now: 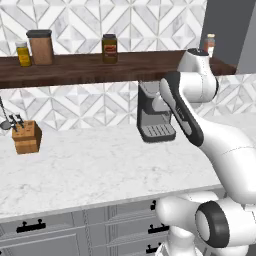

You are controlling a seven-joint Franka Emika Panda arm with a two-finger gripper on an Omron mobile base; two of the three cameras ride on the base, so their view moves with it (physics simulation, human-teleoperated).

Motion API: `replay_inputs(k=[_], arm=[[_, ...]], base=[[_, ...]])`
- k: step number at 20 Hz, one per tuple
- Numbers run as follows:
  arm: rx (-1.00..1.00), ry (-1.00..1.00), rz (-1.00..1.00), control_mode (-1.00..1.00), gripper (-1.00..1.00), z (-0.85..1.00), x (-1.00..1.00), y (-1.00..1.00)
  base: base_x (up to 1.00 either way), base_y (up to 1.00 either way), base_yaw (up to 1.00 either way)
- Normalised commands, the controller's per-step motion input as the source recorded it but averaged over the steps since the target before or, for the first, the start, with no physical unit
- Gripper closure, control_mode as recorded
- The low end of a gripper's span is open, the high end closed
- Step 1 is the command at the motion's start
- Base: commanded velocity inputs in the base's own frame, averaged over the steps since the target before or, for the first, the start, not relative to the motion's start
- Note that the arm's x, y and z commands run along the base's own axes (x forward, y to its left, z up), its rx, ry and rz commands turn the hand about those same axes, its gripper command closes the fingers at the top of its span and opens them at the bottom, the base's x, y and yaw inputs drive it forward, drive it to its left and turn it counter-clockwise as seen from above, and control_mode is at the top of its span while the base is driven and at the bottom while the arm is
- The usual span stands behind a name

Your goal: Take a straw from the drawer in front and place it inside the glass cup on the dining counter.

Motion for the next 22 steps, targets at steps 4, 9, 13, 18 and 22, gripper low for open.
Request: replay_inputs(k=[4,9,13,18,22], arm=[[0.00,0.00,0.00,1.00,-1.00,0.00,0.00,0.00],[0.00,0.00,0.00,1.00,-1.00,0.00,0.00,0.00],[0.00,0.00,0.00,1.00,-1.00,0.00,0.00,0.00],[0.00,0.00,0.00,1.00,-1.00,0.00,0.00,0.00],[0.00,0.00,0.00,1.00,-1.00,0.00,0.00,0.00]], base=[[-0.16,0.00,0.00],[-0.81,0.11,0.00],[-0.53,0.37,-0.08],[-0.01,0.84,-0.47],[0.00,0.87,-0.59]])
